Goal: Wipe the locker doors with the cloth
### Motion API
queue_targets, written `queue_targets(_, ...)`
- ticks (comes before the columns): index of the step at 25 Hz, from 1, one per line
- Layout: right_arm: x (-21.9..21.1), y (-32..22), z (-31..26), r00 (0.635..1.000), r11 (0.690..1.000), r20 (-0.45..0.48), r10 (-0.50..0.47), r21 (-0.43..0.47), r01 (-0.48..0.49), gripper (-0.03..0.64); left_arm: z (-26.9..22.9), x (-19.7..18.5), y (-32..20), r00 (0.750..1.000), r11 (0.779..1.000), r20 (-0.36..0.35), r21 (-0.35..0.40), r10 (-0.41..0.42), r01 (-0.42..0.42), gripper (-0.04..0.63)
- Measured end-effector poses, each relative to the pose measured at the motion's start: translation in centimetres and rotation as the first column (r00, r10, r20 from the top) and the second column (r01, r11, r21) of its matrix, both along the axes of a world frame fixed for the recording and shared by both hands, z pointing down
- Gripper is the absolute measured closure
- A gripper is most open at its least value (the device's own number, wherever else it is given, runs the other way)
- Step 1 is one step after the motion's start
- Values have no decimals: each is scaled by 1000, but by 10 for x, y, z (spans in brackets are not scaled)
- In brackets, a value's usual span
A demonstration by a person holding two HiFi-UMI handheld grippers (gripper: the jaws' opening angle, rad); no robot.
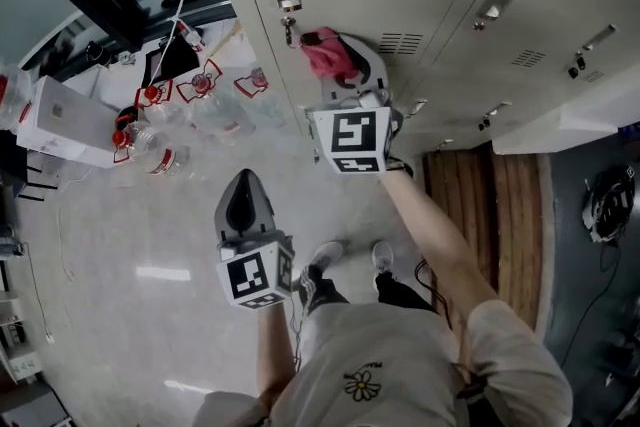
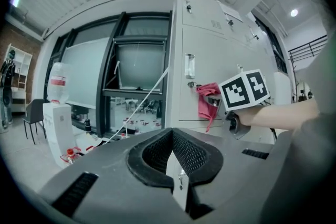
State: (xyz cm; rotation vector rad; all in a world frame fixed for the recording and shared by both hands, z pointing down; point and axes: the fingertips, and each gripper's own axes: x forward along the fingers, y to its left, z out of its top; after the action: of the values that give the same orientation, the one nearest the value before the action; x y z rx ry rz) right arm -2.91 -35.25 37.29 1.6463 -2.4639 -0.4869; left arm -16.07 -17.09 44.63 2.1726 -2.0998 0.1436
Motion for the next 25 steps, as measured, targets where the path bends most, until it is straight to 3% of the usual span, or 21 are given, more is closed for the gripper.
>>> queue_targets(15,119,-8,1,988,988,20,155,12,-155,585,-3,68,-21,996,996,9,7,93,-93,578)
queue_targets(25,169,-10,2,971,972,34,236,1,-236,586,-6,89,-27,991,991,16,13,133,-133,578)
